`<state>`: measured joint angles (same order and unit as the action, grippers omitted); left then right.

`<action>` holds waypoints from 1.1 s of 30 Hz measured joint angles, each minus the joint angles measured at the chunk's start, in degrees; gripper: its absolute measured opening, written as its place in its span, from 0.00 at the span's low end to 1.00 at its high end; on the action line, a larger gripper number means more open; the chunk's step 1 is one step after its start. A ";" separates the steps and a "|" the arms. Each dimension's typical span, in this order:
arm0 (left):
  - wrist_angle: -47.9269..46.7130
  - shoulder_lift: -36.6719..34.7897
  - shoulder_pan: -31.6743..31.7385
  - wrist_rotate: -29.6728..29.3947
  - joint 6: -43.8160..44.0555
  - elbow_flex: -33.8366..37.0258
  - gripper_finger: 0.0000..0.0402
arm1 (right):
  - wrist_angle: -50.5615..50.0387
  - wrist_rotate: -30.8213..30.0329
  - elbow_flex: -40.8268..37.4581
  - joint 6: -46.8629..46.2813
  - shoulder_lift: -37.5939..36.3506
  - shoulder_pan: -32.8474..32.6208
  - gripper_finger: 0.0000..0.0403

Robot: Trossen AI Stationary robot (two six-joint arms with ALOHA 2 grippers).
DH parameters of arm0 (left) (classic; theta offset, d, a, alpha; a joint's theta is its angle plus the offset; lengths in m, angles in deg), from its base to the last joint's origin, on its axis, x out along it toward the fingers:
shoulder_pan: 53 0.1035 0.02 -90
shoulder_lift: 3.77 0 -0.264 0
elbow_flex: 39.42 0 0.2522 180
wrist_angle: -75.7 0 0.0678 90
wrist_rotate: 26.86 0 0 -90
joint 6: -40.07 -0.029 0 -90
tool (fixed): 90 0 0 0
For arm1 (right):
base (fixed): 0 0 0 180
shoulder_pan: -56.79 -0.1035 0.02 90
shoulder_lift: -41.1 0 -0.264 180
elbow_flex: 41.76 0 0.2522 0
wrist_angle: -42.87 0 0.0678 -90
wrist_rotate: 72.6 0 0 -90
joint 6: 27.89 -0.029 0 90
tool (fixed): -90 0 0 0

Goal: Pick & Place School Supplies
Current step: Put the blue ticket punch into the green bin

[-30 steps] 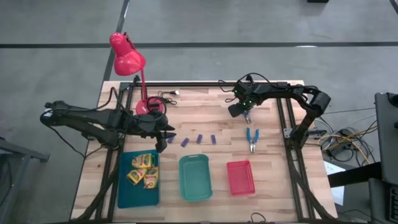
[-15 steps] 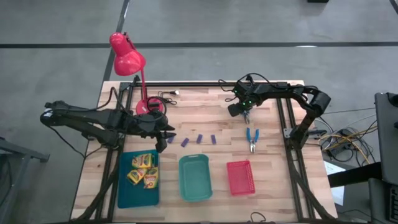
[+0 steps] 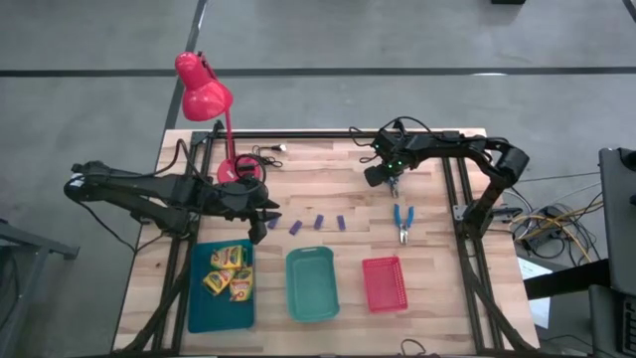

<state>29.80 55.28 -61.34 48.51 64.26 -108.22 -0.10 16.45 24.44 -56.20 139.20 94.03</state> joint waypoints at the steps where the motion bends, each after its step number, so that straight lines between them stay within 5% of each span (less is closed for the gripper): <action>1: 0.00 0.00 0.02 0.00 0.00 0.00 0.30 | 0.40 0.06 -0.03 0.00 -0.40 0.00 0.13; 18: 0.00 0.00 0.00 -0.15 0.00 0.00 0.30 | 1.42 -0.07 0.56 1.53 -19.72 -2.22 0.13; 33: 0.01 0.00 0.00 0.09 0.01 0.00 0.30 | 9.68 0.11 0.58 1.31 -35.74 -16.09 0.13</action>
<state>29.81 55.28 -61.34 48.60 64.27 -108.22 9.58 16.56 25.01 -54.89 103.47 77.94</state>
